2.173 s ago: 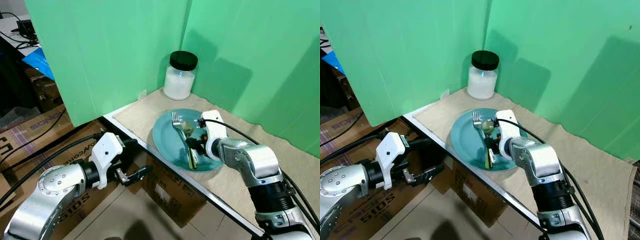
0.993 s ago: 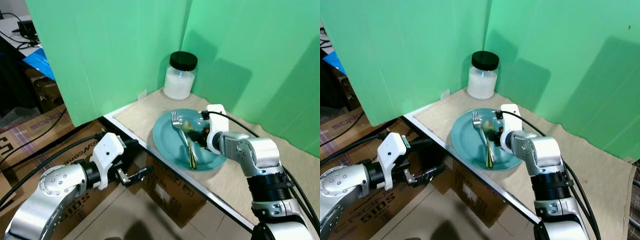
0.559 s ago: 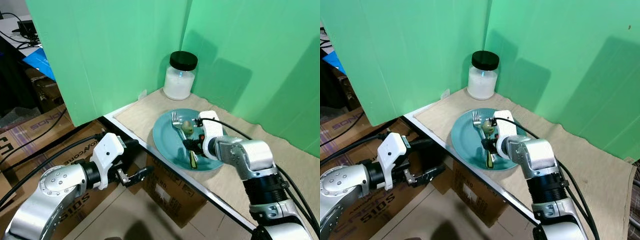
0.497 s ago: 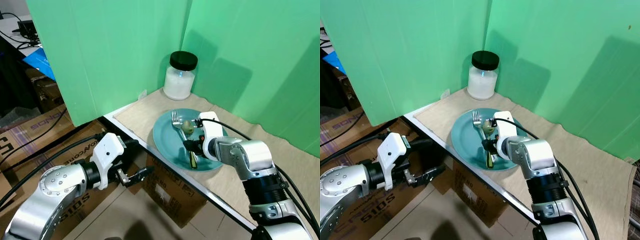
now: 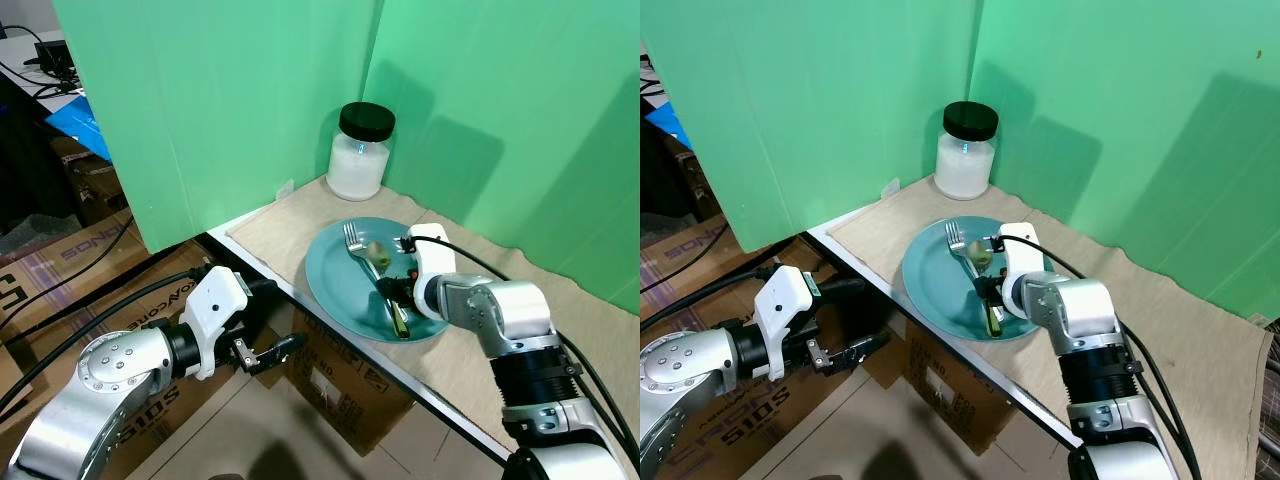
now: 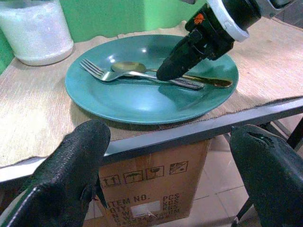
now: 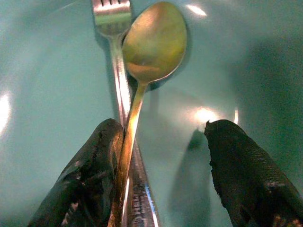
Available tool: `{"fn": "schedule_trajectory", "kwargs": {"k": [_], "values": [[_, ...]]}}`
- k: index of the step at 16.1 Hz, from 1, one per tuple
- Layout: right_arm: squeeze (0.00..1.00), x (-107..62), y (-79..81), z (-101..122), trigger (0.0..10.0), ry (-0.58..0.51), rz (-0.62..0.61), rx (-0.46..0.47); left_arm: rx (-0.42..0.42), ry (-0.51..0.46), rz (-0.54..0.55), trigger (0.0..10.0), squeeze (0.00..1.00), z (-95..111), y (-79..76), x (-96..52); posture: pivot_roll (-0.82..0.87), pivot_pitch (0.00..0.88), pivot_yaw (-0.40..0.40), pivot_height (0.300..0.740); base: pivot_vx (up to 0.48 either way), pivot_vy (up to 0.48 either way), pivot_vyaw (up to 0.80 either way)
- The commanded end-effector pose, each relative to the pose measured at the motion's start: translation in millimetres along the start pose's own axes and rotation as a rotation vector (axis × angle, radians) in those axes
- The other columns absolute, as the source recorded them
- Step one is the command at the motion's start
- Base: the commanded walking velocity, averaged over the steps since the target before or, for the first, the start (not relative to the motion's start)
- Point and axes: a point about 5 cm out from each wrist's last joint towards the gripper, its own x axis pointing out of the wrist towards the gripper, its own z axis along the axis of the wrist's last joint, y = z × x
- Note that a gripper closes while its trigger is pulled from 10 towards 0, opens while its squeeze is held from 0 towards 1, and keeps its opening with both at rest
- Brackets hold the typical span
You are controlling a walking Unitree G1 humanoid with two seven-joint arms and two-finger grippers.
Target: Setting the table
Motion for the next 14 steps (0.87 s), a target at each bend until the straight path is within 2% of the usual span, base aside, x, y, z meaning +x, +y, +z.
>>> {"fn": "schedule_trajectory", "kwargs": {"k": [1, 5, 9, 12, 13, 14], "values": [[0.00, -3.6, -6.6, 7.6, 10.0, -0.030, -0.013, 0.004, 0.016, 0.004, -0.016, 10.0, 0.00, 2.8, -0.5, 1.9, 0.10, 0.000, -0.092, 0.740, 0.000, 0.000, 0.00], [0.00, -3.9, -13.0, 9.2, 10.0, -0.035, -0.026, 0.005, 0.016, 0.003, -0.021, 10.0, 0.00, 2.6, -0.6, 1.9, 0.10, 0.000, -0.093, 0.740, 0.000, 0.000, 0.00], [0.00, 1.5, -12.2, 2.5, 10.0, -0.023, -0.048, 0.006, 0.017, 0.003, -0.023, 10.0, 0.00, 2.7, -0.8, 1.9, 0.10, 0.000, -0.093, 0.740, 0.000, 0.000, 0.00], [0.00, 5.4, -12.5, -2.4, 10.0, -0.015, -0.083, -0.037, 0.019, 0.004, -0.023, 10.0, 0.00, 2.6, -1.0, 1.8, 0.10, 0.000, -0.093, 0.740, 0.000, 0.000, 0.00], [0.00, 6.6, -11.6, -3.9, 9.2, -0.012, -0.083, -0.045, 0.020, 0.004, -0.023, 10.0, 0.00, 2.7, -0.9, 1.9, 0.10, 0.000, -0.093, 0.740, 0.000, 0.000, 0.00], [0.00, 8.2, -10.4, -5.3, 6.0, -0.006, -0.085, -0.055, 0.021, 0.004, -0.022, 10.0, 0.00, 2.9, -0.5, 1.6, 0.10, 0.000, -0.092, 0.740, 0.000, 0.000, 0.00]]}}
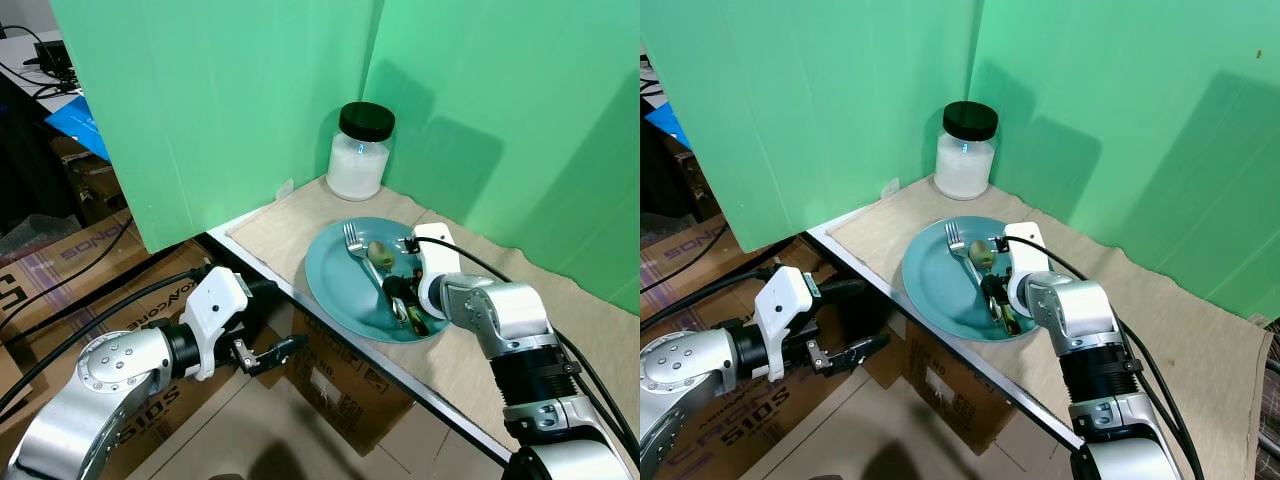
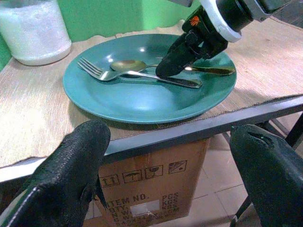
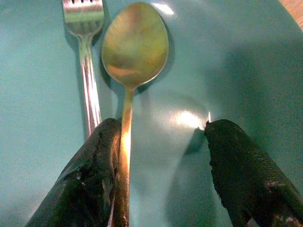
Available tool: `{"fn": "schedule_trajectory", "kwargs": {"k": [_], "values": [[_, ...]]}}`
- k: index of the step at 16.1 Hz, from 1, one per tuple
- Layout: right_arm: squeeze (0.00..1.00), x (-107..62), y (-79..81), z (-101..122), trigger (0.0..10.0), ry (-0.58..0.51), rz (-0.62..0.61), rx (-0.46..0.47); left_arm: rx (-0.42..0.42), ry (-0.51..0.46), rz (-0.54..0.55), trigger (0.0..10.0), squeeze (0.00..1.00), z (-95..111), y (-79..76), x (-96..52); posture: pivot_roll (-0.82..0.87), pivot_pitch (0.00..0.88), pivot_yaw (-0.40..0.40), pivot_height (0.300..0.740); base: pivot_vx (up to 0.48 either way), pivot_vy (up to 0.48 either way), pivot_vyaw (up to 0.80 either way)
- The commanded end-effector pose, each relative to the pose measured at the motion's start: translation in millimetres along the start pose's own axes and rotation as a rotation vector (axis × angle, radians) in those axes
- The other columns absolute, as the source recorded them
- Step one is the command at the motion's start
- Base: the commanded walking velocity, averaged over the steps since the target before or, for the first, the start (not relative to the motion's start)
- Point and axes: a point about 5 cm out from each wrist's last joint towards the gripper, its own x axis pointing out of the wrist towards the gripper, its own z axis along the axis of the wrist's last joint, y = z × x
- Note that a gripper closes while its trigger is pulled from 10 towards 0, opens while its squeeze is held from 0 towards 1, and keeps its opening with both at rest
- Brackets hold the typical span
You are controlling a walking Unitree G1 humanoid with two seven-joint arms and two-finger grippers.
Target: Setting the table
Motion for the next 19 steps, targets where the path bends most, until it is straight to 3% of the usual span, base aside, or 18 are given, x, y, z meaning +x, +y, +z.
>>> {"fn": "schedule_trajectory", "kwargs": {"k": [1, 2, 12, 19], "values": [[0.00, 2.0, -2.7, -3.7, 3.1, 0.014, -0.019, -0.011, 0.019, 0.001, -0.015, 10.0, 0.00, 3.1, -0.2, 1.8, 0.10, 0.000, -0.092, 0.740, 0.000, 0.000, 0.00], [0.00, 2.4, -2.3, -4.0, 0.0, 0.014, -0.018, -0.010, 0.019, 0.002, -0.014, 10.0, 0.00, 3.1, 0.0, 1.6, 0.10, 0.000, -0.093, 0.740, 0.000, 0.000, 0.00], [0.00, -3.9, -8.0, 4.4, 0.0, -0.036, -0.018, 0.004, 0.025, -0.001, -0.015, 10.0, 0.00, 4.7, 3.1, 3.3, 0.10, 0.000, -0.082, 0.740, 0.000, 0.000, 0.00], [0.00, -46.3, -17.2, 31.2, 0.0, -0.214, 0.014, 0.052, 0.042, -0.027, -0.007, 10.0, 0.00, 11.3, 7.7, 4.4, 0.09, 0.000, -0.070, 0.740, 0.000, 0.000, 0.00]]}}
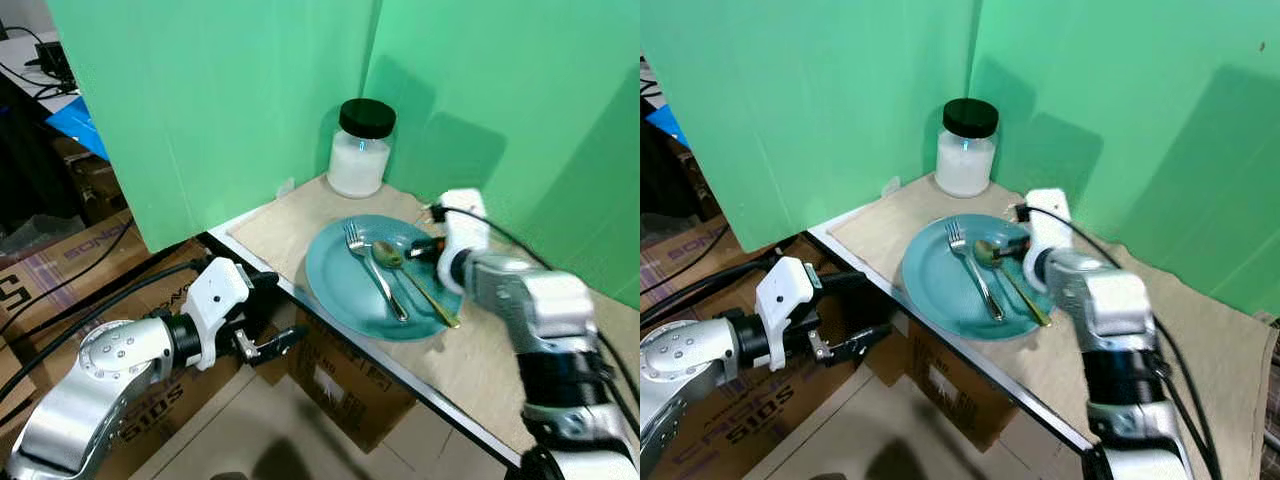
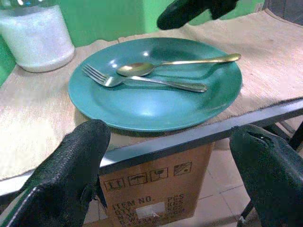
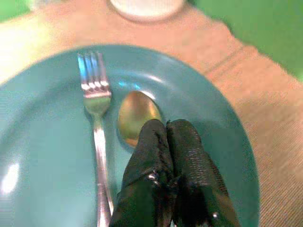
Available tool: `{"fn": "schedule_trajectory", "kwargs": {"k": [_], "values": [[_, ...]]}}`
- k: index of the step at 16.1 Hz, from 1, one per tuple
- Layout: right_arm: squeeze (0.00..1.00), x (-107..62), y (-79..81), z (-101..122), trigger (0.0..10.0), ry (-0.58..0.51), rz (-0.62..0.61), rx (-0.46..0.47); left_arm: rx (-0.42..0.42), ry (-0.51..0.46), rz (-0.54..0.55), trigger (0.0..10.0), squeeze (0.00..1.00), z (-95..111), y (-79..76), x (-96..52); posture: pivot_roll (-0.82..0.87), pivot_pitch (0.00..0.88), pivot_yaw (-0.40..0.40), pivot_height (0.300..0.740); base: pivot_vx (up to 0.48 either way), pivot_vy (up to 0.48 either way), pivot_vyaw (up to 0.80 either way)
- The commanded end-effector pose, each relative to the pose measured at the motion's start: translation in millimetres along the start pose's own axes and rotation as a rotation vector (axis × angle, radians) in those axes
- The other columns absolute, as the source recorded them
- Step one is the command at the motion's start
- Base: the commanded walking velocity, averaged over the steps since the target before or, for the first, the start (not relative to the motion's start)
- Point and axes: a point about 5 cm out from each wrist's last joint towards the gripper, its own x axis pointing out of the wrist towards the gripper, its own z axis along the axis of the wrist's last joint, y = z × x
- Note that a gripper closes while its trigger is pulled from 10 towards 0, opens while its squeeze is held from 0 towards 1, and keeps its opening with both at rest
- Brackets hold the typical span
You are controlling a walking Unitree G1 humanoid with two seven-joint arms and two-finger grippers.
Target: Setting the table
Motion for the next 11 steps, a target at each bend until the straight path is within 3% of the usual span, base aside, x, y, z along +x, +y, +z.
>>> {"fn": "schedule_trajectory", "kwargs": {"k": [1, 2, 3, 4, 7, 10, 11], "values": [[0.00, -5.3, -1.0, -4.2, 0.0, 0.000, 0.014, -0.015, 0.012, -0.011, -0.008, 10.0, 0.00, 3.1, 0.8, 2.6, 0.08, 0.000, -0.063, 0.740, 0.000, 0.000, 0.00], [0.00, -2.7, 0.8, -6.0, 6.5, -0.009, 0.007, -0.059, 0.012, -0.010, -0.014, 10.0, 0.00, 2.7, 0.4, 4.0, 0.08, 0.000, -0.063, 0.740, 0.000, 0.000, 0.00], [0.00, 2.7, 3.5, -11.3, 10.0, -0.003, 0.011, -0.080, 0.014, -0.008, -0.025, 10.0, 0.00, 2.7, -1.2, 5.7, 0.08, 0.000, -0.053, 0.740, 0.000, 0.000, 0.00], [1.00, 9.7, 5.2, -20.0, 10.0, 0.039, 0.011, -0.072, 0.017, -0.007, -0.031, 10.0, 0.00, 3.2, -2.2, 6.5, 0.08, 0.000, -0.056, 0.740, 0.000, 0.000, 0.00], [1.00, 14.5, 9.8, -28.7, 10.0, 0.083, 0.028, -0.057, 0.013, -0.007, -0.025, 10.0, 0.00, 2.8, -3.1, 4.9, 0.09, 0.000, -0.070, 0.740, 0.000, 0.000, 0.00], [1.00, 23.8, 8.7, -31.4, 10.0, 0.101, 0.016, -0.101, 0.010, -0.005, -0.026, 10.0, 0.00, 2.7, -4.4, 5.1, 0.09, 0.000, -0.072, 0.740, 0.000, 0.000, 0.00], [0.29, 27.0, 7.5, -32.7, 10.0, 0.108, 0.005, -0.110, 0.010, -0.005, -0.026, 10.0, 0.00, 2.7, -4.5, 5.2, 0.09, 0.000, -0.074, 0.740, 0.000, 0.000, 0.00]]}}
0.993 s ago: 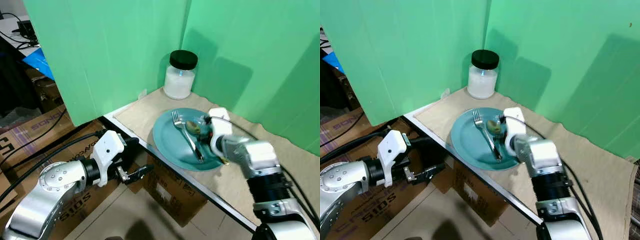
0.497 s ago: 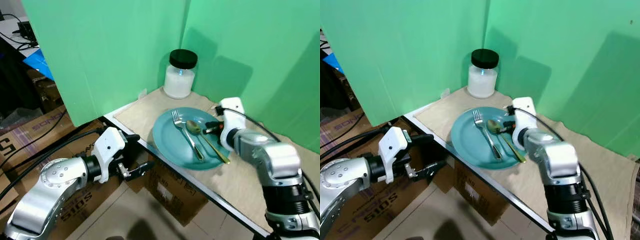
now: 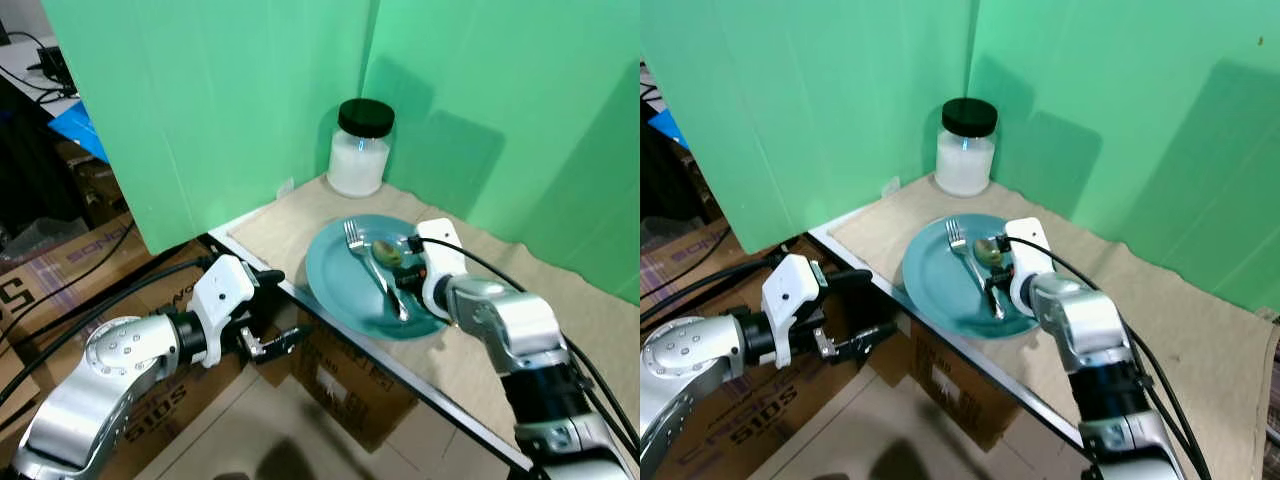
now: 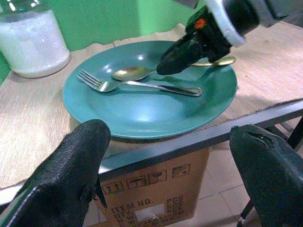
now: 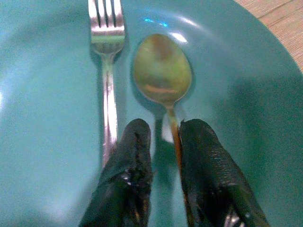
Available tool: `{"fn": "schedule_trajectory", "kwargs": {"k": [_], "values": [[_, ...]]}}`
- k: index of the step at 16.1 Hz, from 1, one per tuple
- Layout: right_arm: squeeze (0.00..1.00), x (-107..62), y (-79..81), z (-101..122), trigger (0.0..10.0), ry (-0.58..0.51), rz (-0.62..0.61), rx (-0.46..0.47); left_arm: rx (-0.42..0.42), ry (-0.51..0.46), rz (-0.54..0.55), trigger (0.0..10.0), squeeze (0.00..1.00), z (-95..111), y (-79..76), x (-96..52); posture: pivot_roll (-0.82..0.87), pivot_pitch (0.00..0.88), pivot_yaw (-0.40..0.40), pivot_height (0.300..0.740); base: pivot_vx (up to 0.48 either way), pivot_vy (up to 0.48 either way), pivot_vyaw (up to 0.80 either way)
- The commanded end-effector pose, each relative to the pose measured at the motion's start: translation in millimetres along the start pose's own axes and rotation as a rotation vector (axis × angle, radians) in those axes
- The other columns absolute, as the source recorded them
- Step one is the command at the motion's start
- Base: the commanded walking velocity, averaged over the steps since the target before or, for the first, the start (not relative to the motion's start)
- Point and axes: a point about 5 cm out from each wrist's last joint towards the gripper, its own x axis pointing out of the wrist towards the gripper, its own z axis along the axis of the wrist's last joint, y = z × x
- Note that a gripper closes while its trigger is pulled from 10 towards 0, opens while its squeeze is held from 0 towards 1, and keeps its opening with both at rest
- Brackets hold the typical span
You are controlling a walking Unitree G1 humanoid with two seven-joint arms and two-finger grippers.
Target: Setting the table
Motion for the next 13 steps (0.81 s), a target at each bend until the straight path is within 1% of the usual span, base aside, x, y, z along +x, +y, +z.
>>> {"fn": "schedule_trajectory", "kwargs": {"k": [1, 3, 4, 5, 6, 7, 8, 10, 13], "values": [[0.00, 2.4, -5.6, 0.7, 10.0, 0.002, -0.030, -0.016, 0.007, 0.003, -0.011, 10.0, 0.00, 0.4, -3.0, 0.7, 0.09, 0.000, -0.077, 0.740, 0.000, 0.000, 0.00], [0.00, 9.5, -7.5, -3.3, 10.0, 0.005, -0.047, -0.015, 0.006, 0.000, -0.006, 10.0, 0.00, 0.6, -2.6, 0.9, 0.09, 0.000, -0.078, 0.740, 0.000, 0.000, 0.00], [0.00, 10.5, -7.2, -4.1, 10.0, 0.008, -0.046, -0.017, 0.006, 0.000, -0.006, 10.0, 0.00, 0.5, -2.3, 1.2, 0.09, 0.000, -0.078, 0.740, 0.000, 0.000, 0.00], [0.00, 13.0, -8.0, -6.1, 9.3, 0.018, -0.044, -0.016, 0.007, 0.000, -0.013, 10.0, 0.00, 0.7, -2.5, 2.5, 0.09, 0.000, -0.071, 0.740, 0.000, 0.000, 0.00], [0.00, 15.1, -10.0, -8.1, 2.3, 0.029, -0.044, -0.008, 0.009, -0.001, -0.019, 10.0, 0.00, 1.2, -2.9, 3.4, 0.09, 0.000, -0.075, 0.740, 0.000, 0.000, 0.00], [0.00, 15.6, -10.1, -8.2, 2.3, 0.030, -0.042, -0.004, 0.009, -0.001, -0.017, 10.0, 0.00, 1.1, -2.6, 3.1, 0.09, 0.000, -0.075, 0.740, 0.000, 0.000, 0.00], [0.00, 16.7, -10.8, -8.3, 0.0, 0.033, -0.038, 0.002, 0.010, -0.001, -0.012, 10.0, 0.00, 1.0, -2.0, 2.6, 0.09, 0.000, -0.077, 0.740, 0.000, 0.000, 0.00], [0.00, 17.6, -10.7, -8.1, 0.0, 0.038, -0.029, 0.005, 0.011, -0.002, -0.009, 10.0, 0.00, 1.2, -1.1, 2.4, 0.09, 0.000, -0.075, 0.740, 0.000, 0.000, 0.00], [0.00, 18.3, -8.7, -8.1, 0.0, 0.053, 0.022, -0.010, 0.013, -0.004, -0.018, 10.0, 0.00, 2.3, -1.8, 3.7, 0.09, 0.000, -0.076, 0.740, 0.000, 0.000, 0.00]]}}
